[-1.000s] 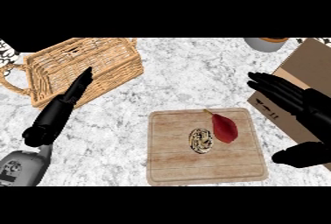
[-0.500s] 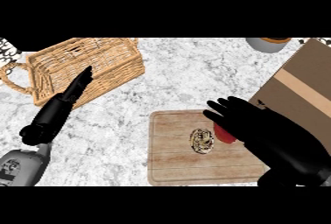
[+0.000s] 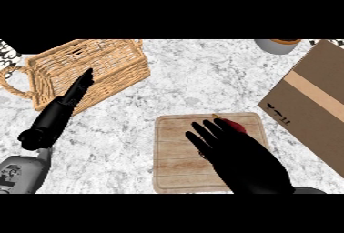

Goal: Pick the cupcake from the cutting board and place it in the cardboard box

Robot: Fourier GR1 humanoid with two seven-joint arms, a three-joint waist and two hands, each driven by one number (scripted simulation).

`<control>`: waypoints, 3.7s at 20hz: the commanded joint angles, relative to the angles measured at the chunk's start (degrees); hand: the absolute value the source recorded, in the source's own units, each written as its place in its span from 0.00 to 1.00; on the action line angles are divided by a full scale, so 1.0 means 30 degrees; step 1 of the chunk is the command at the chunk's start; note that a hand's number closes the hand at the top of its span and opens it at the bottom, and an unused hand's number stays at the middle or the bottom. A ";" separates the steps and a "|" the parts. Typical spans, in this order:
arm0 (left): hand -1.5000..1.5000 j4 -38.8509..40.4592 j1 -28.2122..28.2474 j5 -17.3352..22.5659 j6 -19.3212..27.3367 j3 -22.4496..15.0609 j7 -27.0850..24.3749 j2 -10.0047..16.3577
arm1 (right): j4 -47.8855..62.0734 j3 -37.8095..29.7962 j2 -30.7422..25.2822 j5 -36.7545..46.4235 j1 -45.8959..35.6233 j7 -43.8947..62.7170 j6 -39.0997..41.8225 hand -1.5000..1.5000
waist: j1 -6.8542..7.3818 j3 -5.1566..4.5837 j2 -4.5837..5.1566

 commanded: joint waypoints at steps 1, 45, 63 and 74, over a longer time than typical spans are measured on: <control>0.50 0.0151 -0.0096 -0.0534 -0.0391 0.0471 -0.0065 -0.0559 | 0.0996 -0.0049 0.1720 0.0895 0.0105 0.0339 0.1072 0.00 | -0.0012 0.0015 0.0020; 0.50 -0.1732 0.0916 -0.3355 -0.3020 0.2844 0.1022 -0.3385 | 1.0957 -0.2137 0.4602 1.2291 0.2496 -0.8246 -0.3439 0.00 | 0.0034 0.0021 0.0016; 0.50 -0.0449 -0.0471 -0.3829 -0.3149 0.3476 0.1308 -0.3851 | 1.1847 -0.1072 0.5772 1.5343 0.1629 -1.2573 -0.9508 1.00 | -0.0072 0.0019 0.0028; 0.50 -0.0556 0.0236 -0.3251 -0.4182 0.4347 0.0391 -0.3087 | 0.8303 -0.5052 0.5055 1.2697 0.3452 -1.3446 -1.0628 1.00 | -0.0174 0.0014 -0.0006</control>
